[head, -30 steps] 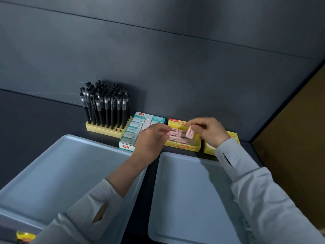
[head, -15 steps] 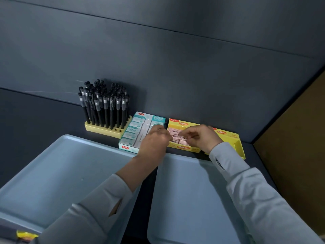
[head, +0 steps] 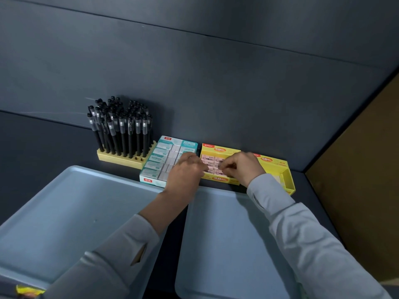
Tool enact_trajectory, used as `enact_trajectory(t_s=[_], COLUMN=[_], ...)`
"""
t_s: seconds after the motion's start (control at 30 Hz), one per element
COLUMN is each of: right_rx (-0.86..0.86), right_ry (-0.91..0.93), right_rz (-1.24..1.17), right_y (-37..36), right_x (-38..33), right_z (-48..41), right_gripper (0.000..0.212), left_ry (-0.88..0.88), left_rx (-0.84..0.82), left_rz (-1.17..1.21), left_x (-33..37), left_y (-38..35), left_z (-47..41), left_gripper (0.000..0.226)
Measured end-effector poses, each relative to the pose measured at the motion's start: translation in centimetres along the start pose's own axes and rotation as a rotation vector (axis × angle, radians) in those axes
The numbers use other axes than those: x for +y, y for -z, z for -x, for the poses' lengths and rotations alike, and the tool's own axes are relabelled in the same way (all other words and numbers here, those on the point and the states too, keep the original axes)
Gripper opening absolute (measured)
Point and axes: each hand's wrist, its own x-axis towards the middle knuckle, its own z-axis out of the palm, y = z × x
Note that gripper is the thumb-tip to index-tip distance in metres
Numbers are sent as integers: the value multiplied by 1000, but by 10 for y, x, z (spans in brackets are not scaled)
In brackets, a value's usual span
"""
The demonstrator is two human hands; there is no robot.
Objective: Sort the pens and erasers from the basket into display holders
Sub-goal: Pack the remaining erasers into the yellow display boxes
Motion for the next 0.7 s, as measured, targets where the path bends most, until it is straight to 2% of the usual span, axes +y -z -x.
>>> enact_trajectory(t_s=[0.2, 0.27, 0.37, 0.47, 0.7], right_rx=[58, 83, 102, 110, 203], right_ry=[36, 57, 86, 96, 43], right_rz=[-25, 20, 42, 7, 45], right_y=[23, 36, 55, 71, 69], right_x=[2, 6, 18, 34, 78], right_z=[19, 32, 58, 92, 180], right_gripper=[19, 19, 16, 14, 18], left_ry=[6, 12, -23, -33, -50], left_rx=[9, 7, 32, 38, -131], left_rz=[-24, -7, 73, 211, 431], left_x=[2, 4, 14, 39, 131], left_y=[-2, -1, 6, 15, 11], left_z=[2, 2, 8, 20, 76], left_gripper=[27, 21, 25, 32, 40])
